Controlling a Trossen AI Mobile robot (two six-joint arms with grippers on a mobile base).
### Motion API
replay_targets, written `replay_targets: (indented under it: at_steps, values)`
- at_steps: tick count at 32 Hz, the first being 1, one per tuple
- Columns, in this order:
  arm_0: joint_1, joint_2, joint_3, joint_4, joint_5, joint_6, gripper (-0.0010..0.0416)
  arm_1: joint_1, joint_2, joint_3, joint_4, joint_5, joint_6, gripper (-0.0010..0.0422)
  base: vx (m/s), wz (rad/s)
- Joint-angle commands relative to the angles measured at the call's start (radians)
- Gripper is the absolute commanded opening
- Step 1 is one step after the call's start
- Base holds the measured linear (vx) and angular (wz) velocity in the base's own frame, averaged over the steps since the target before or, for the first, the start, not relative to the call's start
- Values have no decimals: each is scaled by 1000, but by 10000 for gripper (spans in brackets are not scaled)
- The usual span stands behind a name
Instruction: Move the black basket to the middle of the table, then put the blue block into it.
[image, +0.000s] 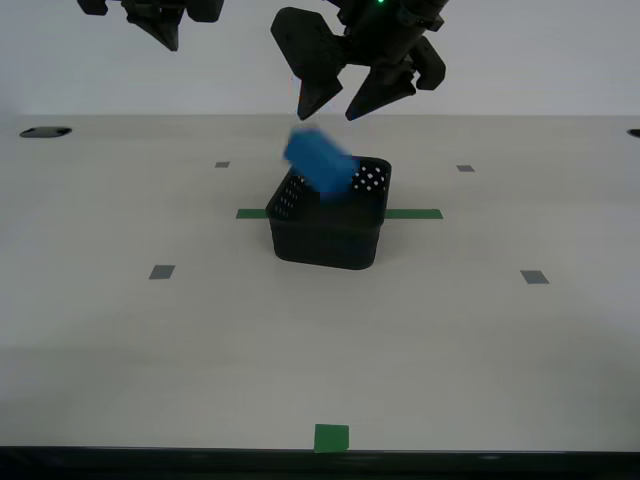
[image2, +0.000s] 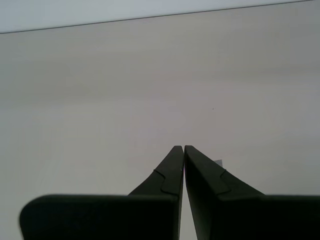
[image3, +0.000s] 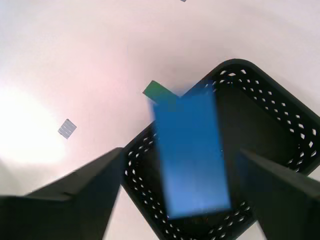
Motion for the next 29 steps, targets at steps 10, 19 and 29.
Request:
replay_targets:
  at_steps: [10, 19, 29]
  values:
    - [1, 0, 1, -3, -2, 1, 377, 0, 0, 1, 4, 0, 1, 0, 0, 0]
    - [1, 0, 1, -2, -2, 2, 355, 0, 0, 1, 6, 0, 1, 0, 0, 0]
    - [1, 0, 3, 1, -2, 2, 355, 0, 0, 1, 6, 0, 1, 0, 0, 0]
